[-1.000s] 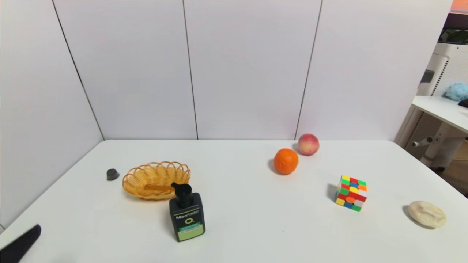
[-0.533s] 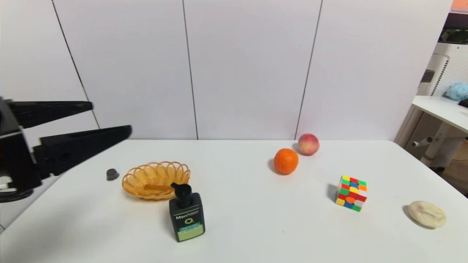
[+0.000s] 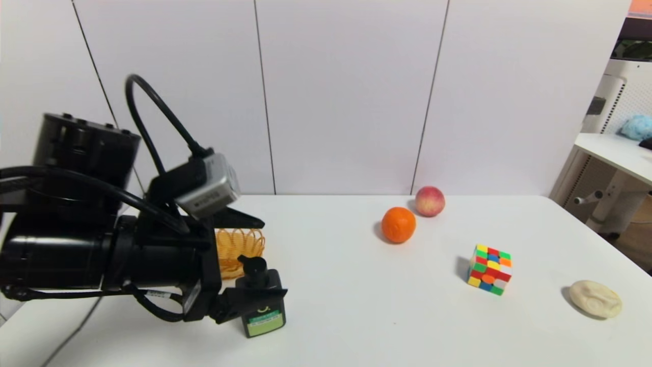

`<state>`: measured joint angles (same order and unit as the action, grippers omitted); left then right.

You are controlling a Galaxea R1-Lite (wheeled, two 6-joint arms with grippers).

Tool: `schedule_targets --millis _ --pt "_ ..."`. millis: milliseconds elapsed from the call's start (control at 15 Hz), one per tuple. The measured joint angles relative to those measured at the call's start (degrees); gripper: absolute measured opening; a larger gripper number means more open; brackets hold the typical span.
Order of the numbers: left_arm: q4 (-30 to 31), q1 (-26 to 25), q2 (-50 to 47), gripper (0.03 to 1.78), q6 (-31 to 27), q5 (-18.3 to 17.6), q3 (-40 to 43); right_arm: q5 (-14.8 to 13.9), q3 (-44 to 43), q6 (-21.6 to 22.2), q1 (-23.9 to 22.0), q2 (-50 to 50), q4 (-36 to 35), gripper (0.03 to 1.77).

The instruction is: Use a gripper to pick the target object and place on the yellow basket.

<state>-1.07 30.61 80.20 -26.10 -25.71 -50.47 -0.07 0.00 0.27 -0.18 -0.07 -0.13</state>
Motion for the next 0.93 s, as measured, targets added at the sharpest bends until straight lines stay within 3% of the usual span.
schedule_targets --millis 267,933 --pt "-2.8 -3.3 6.4 1.69 -11.3 0.9 2.2 0.0 0.0 0.0 0.0 0.0 0.0 1.69" --pt "-2.8 -5.0 14.2 1.69 -11.3 1.7 1.5 0.0 0.0 0.0 0.0 0.0 0.0 1.69"
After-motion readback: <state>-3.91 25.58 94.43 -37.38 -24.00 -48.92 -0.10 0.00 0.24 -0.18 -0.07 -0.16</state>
